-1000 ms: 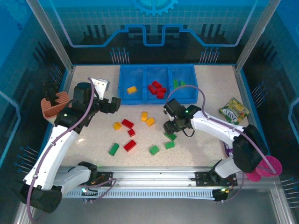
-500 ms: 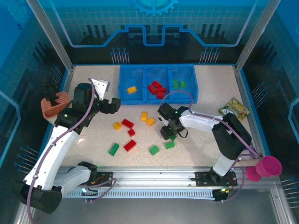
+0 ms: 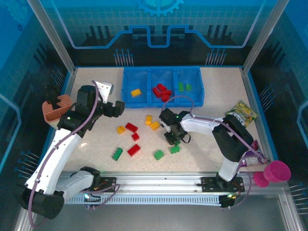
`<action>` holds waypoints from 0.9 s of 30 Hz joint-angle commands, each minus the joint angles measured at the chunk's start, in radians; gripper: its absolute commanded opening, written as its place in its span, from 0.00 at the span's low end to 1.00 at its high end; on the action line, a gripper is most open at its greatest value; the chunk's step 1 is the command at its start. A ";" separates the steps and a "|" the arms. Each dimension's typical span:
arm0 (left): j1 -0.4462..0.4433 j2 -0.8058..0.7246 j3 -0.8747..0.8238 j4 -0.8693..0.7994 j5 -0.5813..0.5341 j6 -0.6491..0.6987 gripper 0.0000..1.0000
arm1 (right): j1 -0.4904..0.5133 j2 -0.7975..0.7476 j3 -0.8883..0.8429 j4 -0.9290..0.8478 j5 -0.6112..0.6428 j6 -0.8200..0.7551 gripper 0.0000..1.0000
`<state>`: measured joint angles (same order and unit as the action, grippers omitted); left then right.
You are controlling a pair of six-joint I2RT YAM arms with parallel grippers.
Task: Sort the legos into containers by color
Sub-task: Pick up the lego from the bottom-center of the table, then place the lego in the container.
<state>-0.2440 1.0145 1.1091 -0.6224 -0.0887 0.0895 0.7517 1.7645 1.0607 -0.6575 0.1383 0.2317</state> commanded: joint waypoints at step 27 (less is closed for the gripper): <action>0.011 0.053 0.014 -0.003 -0.025 0.039 0.99 | -0.462 0.335 0.691 0.015 0.070 -0.132 0.32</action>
<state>-0.2440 1.0641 1.1095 -0.6228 -0.0994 0.1085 0.3111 2.0468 1.6848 -0.6418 0.2199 0.1173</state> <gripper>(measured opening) 0.992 0.324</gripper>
